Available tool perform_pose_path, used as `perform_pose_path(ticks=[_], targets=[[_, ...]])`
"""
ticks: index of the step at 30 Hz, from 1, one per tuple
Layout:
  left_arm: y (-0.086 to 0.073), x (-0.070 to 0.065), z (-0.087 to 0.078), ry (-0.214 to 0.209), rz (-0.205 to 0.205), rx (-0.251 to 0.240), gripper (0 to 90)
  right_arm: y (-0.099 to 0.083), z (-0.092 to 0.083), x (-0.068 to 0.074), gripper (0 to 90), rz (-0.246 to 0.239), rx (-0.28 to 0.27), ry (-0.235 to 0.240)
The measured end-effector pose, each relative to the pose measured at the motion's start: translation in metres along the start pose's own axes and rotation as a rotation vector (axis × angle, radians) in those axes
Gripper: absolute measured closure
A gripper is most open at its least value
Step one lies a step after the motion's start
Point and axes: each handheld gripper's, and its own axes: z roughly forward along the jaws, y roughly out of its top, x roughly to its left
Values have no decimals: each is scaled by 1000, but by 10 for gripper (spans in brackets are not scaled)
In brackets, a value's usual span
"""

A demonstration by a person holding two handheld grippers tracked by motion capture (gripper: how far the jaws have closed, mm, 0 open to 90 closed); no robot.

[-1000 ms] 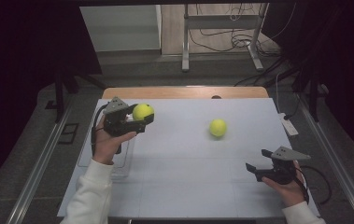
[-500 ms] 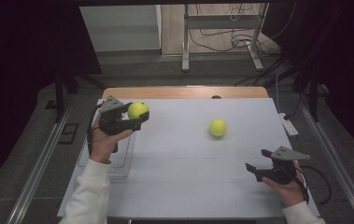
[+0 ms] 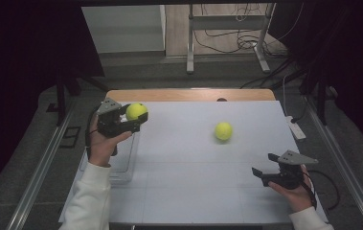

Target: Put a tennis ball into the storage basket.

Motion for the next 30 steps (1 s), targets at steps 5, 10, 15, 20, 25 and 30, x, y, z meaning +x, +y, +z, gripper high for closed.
perform_pose_path(ticks=[5,10,15,20,25,30], targets=[[-1,5,-1,13,-12,-3,270,0,0,0,129,1,0,-1],[-2,9,-3,26,-18,-6,270,0,0,0,129,1,1,-1],[-2,13,-4,40,-26,-7,270,0,0,0,129,0,2,-3],[-3,18,-5,53,-37,-9,270,0,0,0,129,0,-1,-1],[-5,24,-7,73,-45,-8,270,0,0,0,129,0,0,-4],[-8,32,-6,95,-58,5,270,0,1,0,129,1,3,-4]])
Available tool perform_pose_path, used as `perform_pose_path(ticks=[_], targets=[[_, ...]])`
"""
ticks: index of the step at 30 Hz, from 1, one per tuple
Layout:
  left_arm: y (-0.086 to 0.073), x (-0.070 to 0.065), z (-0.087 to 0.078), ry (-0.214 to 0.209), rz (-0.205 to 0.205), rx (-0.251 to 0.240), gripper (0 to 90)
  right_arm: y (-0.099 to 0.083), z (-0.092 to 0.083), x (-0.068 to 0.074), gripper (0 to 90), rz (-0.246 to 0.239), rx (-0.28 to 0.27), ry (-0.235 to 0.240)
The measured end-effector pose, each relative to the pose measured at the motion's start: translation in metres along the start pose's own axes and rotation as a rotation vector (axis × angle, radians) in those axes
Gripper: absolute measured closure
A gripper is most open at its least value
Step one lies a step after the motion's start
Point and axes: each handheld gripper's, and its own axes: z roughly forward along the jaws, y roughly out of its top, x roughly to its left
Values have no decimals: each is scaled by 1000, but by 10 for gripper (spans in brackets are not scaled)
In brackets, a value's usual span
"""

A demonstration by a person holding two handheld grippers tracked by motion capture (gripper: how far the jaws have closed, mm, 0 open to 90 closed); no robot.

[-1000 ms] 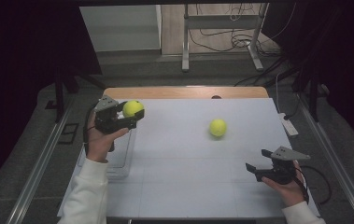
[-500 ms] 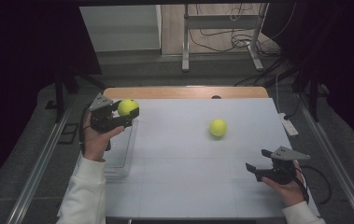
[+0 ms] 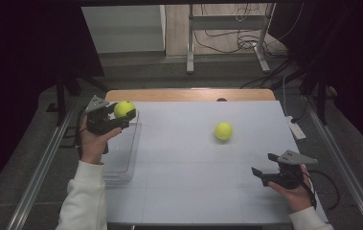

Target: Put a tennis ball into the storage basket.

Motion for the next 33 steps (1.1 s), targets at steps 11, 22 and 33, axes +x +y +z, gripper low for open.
perform_pose_path(ticks=[11,22,33], targets=[[-4,12,2,36,-22,11,270,0,0,0,129,-2,0,0],[-8,20,5,69,-29,24,270,0,0,0,129,2,-3,3],[-12,30,8,114,-38,45,270,0,0,0,129,3,-2,5]])
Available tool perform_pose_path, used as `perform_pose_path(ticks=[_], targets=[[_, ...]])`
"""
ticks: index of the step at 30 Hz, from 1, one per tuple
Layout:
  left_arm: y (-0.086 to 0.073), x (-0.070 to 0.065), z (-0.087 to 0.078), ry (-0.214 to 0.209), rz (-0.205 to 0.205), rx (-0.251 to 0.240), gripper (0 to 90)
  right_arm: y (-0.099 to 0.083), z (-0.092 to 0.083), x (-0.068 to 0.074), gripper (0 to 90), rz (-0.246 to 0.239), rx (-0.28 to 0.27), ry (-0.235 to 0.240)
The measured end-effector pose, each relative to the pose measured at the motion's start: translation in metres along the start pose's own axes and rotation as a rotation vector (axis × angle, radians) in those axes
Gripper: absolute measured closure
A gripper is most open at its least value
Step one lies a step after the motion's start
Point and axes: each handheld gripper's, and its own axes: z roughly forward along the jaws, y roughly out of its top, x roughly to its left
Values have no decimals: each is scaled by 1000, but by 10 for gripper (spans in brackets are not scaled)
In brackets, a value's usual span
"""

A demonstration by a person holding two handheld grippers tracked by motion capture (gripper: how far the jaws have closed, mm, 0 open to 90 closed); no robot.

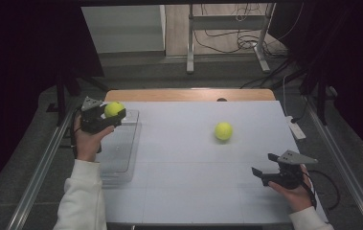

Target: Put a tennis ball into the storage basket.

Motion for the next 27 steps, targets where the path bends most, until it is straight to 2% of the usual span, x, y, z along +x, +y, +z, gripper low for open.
perform_pose_path(ticks=[11,27], targets=[[-2,8,1,23,-13,4,270,0,0,0,129,0,1,0],[-6,17,9,50,-34,46,269,0,0,0,129,-3,5,0]])
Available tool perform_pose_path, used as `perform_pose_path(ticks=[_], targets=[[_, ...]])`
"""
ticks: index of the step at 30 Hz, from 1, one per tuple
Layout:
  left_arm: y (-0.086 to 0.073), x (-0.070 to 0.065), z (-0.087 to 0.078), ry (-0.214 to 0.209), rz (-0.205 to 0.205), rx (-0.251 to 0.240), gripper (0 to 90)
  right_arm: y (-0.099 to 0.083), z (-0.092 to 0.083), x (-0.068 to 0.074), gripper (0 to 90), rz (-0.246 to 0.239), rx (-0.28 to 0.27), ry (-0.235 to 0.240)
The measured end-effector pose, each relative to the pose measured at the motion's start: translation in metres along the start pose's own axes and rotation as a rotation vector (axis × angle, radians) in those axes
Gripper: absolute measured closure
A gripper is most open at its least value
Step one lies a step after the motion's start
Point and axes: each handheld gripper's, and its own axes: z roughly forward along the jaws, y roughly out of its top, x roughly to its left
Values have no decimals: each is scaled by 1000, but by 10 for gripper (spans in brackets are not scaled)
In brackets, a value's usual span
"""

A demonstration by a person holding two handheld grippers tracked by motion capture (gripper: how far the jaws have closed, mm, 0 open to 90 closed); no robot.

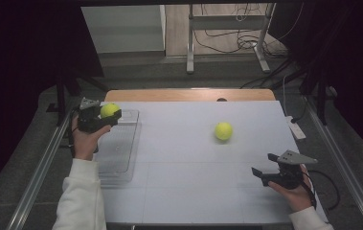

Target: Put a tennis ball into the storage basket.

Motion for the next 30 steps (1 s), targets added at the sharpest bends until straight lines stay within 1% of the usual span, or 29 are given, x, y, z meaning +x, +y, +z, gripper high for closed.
perform_pose_path(ticks=[13,21,30], targets=[[-3,8,8,15,-14,28,269,0,1,0,130,-3,4,-1],[-5,11,14,24,-22,53,270,0,1,0,129,-4,4,-2],[-8,14,20,31,-22,86,269,0,1,0,130,-4,6,-2]])
